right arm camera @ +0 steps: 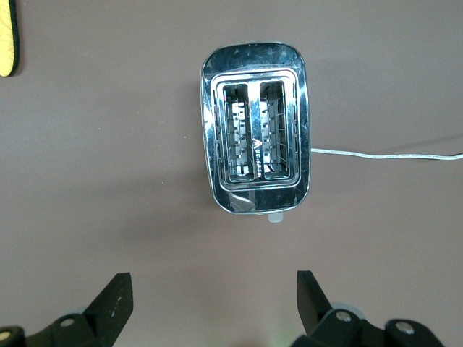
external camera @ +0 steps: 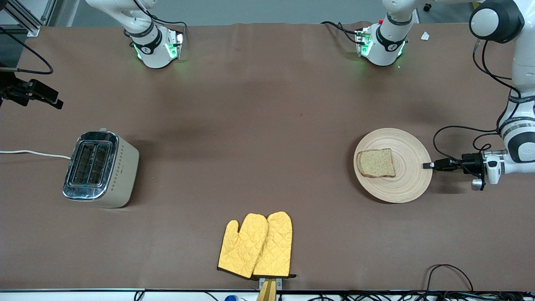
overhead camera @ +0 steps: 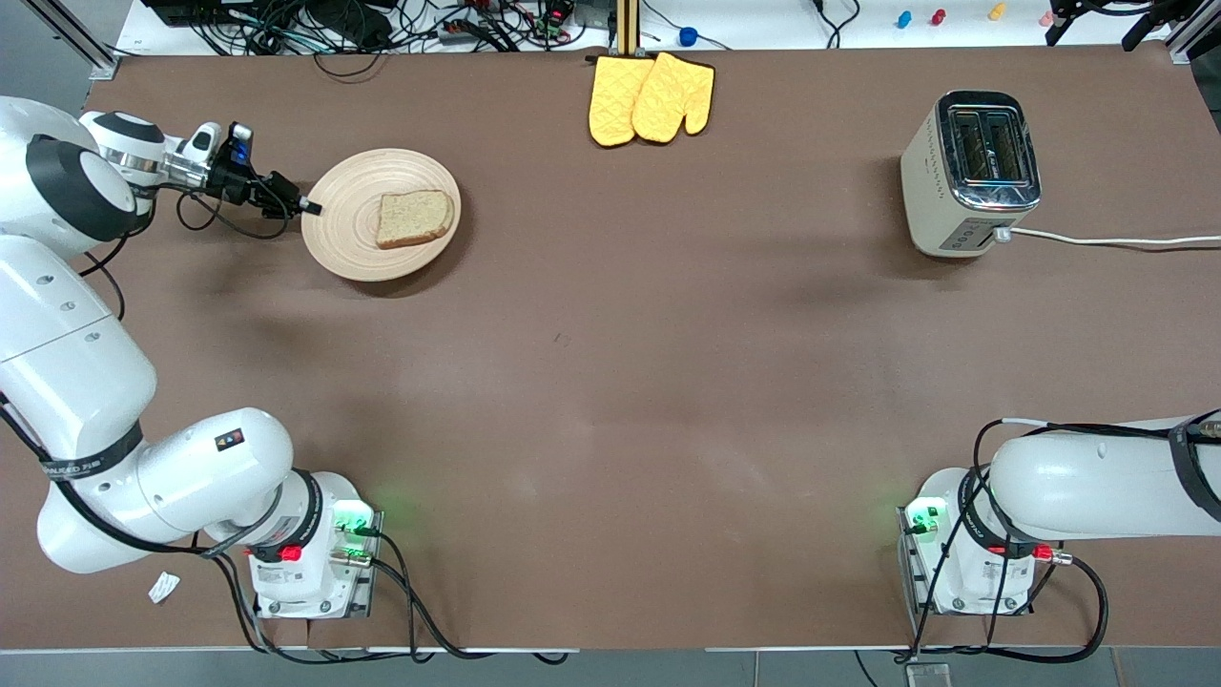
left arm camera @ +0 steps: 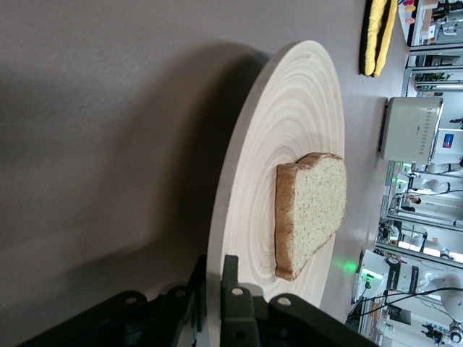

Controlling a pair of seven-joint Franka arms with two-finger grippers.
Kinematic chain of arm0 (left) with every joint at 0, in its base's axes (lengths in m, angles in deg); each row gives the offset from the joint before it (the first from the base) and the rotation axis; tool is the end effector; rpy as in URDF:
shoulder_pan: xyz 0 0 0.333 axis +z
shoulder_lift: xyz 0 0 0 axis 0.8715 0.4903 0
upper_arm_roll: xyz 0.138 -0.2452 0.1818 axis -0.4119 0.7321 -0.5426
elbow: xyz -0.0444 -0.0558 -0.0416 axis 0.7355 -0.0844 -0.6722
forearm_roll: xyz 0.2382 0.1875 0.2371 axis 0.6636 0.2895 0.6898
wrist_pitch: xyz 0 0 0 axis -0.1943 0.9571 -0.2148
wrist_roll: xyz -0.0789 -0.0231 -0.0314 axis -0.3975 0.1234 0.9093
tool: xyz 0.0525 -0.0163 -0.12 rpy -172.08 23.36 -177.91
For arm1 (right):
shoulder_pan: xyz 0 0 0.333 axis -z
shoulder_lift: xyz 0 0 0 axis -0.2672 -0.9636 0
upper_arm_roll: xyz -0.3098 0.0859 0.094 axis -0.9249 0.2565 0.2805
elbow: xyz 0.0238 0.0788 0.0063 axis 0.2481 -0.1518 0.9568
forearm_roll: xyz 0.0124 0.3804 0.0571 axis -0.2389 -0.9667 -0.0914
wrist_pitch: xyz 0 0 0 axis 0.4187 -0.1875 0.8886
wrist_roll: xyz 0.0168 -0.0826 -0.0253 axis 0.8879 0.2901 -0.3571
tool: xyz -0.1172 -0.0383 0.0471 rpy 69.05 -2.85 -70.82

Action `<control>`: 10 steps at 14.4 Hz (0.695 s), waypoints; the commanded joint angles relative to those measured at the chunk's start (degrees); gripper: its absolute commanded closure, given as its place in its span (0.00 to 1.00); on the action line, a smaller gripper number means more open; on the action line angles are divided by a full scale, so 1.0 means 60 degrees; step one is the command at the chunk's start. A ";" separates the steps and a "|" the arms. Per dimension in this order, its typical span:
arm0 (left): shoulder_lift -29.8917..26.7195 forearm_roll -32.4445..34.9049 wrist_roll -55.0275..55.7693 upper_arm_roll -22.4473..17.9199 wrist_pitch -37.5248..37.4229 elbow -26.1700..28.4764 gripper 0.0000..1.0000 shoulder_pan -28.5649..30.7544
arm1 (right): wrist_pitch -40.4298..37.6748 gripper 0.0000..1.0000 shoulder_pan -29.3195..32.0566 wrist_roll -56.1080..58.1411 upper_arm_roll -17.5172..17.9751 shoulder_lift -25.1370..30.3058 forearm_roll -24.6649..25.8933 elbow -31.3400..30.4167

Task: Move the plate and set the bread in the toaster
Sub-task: 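Grasp the wooden plate's rim with the left gripper, then slide the plate toward the table middle while the right gripper approaches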

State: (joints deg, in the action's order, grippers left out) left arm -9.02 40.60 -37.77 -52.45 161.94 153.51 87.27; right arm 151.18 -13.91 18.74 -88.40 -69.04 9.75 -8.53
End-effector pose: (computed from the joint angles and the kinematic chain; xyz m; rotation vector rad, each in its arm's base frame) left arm 0.5981 0.1952 0.1420 2.1435 -0.0535 -0.1061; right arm 0.5133 -0.0398 0.6150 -3.1131 0.1855 0.0617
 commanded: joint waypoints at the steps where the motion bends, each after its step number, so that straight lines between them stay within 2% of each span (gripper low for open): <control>1: 0.0081 -0.0025 -0.0059 0.0334 0.0174 -0.0430 1.00 -0.0089 | 0.0020 0.00 0.0132 0.0114 0.0088 0.0204 -0.0158 -0.0164; 7: -0.0051 0.0049 0.0101 0.1476 0.0101 -0.0944 1.00 -0.0220 | 0.0620 0.00 -0.0409 -0.0382 0.0132 -0.0058 -0.0524 -0.0266; 10: -0.0081 0.0034 0.0976 0.2179 0.0101 -0.1060 1.00 -0.0338 | 0.1423 0.00 -0.1052 -0.0821 0.0132 -0.0483 -0.0729 -0.0850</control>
State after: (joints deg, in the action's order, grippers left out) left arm -8.99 40.71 -35.46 -42.09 163.71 148.21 85.14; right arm 156.19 -17.88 16.52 -87.49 -70.67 6.18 -10.47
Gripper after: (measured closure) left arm 0.903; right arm 0.000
